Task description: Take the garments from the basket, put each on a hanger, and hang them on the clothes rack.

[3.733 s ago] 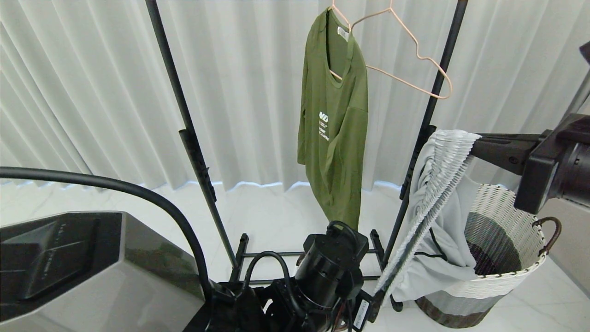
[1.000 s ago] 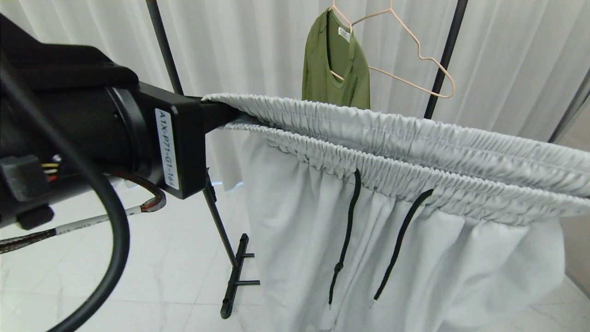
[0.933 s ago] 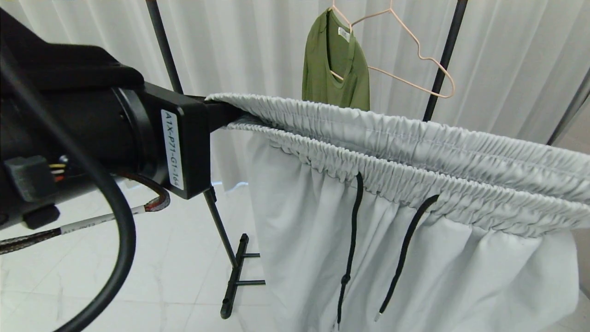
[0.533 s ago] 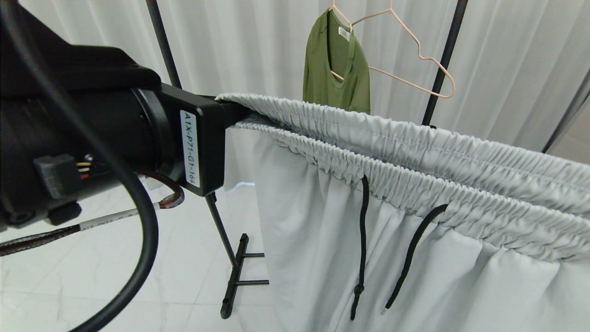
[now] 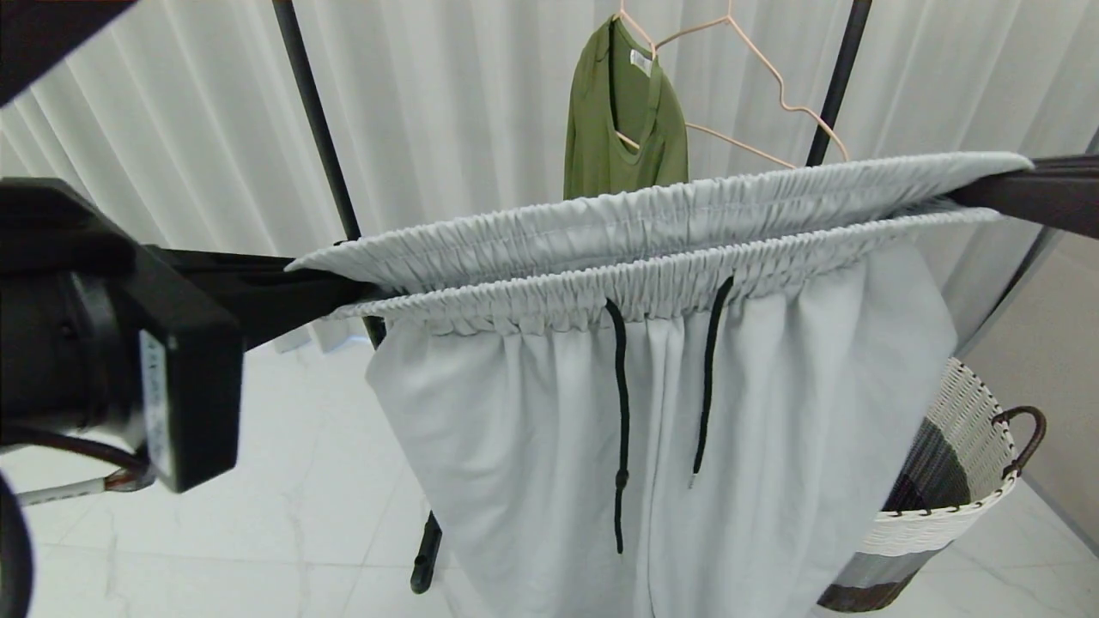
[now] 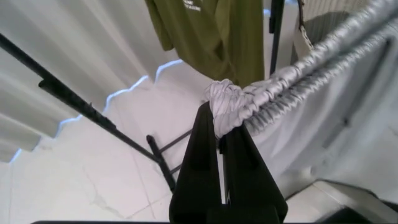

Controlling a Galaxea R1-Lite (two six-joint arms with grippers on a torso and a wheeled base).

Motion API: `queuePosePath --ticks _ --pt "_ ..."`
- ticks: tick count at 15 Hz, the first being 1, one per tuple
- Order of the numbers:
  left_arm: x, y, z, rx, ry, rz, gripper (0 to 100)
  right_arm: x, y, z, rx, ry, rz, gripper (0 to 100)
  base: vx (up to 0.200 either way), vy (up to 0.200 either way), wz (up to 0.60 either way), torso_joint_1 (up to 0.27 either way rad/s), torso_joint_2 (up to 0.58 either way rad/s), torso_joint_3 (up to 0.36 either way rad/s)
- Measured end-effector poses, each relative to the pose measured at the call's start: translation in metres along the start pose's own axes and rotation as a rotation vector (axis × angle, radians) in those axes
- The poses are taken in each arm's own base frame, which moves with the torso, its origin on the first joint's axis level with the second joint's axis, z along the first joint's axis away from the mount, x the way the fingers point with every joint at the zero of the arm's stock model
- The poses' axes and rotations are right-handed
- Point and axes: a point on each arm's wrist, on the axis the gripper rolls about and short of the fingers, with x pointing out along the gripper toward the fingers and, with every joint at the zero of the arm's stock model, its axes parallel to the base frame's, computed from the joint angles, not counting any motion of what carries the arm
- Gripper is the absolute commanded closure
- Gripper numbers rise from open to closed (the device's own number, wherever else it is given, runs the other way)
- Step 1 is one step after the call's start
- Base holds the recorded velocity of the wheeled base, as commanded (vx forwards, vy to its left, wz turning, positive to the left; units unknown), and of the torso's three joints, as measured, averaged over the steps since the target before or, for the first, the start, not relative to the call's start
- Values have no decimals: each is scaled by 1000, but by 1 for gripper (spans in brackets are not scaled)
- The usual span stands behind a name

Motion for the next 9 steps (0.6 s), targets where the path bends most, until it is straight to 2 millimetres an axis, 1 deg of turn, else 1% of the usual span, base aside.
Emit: queuePosePath --ticks 3,4,6,9 --pt "-20 -7 -7 27 -38 -100 100 35 -3 4 5 -64 -32 100 0 0 0 0 0 0" --pt "-26 -11 -9 39 -55 -146 100 44 -3 3 5 -61 -33 100 0 0 0 0 0 0" --pt "-39 -17 -11 53 -91 -236 100 53 -3 1 3 -45 -31 100 0 0 0 0 0 0" --pt "-50 -24 -17 73 -117 -321 100 58 -2 -1 4 -31 -27 100 0 0 0 0 0 0"
